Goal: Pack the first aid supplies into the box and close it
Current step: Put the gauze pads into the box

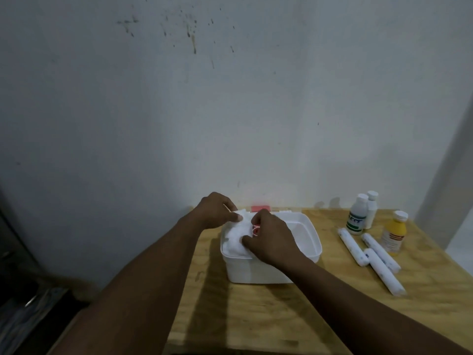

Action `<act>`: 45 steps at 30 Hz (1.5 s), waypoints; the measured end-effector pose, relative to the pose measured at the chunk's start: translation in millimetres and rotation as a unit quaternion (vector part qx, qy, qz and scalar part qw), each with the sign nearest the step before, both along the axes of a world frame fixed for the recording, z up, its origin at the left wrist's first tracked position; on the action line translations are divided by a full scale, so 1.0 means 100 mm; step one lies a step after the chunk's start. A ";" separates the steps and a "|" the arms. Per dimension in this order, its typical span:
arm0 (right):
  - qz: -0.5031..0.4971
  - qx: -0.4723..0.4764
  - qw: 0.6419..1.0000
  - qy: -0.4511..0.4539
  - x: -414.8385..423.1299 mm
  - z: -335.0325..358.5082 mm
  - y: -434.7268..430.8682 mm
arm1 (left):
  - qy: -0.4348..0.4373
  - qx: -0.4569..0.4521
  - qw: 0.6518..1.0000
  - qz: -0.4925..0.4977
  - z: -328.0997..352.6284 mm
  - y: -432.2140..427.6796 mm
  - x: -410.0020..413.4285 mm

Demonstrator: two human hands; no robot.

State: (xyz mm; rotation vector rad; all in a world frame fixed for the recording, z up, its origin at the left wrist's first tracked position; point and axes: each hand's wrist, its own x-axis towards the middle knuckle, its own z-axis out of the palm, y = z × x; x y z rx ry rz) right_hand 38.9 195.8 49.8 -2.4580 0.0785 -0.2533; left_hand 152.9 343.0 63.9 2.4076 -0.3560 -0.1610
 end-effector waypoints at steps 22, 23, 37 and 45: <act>0.170 -0.128 0.970 -0.115 -0.25 -0.08 -0.03 | -0.099 0.160 0.976 -0.106 0.01 -0.03 -0.25; 0.171 -0.127 0.971 -0.112 -0.25 -0.08 -0.04 | -0.098 0.179 0.973 -0.106 0.03 -0.03 -0.24; 0.172 -0.077 0.976 -0.110 -0.24 0.04 -0.19 | -0.076 0.153 0.984 -0.057 0.17 -0.12 -0.30; 0.066 -0.030 0.979 -0.192 -0.32 0.33 -0.85 | -0.173 0.129 0.976 -0.041 0.49 -0.57 -0.50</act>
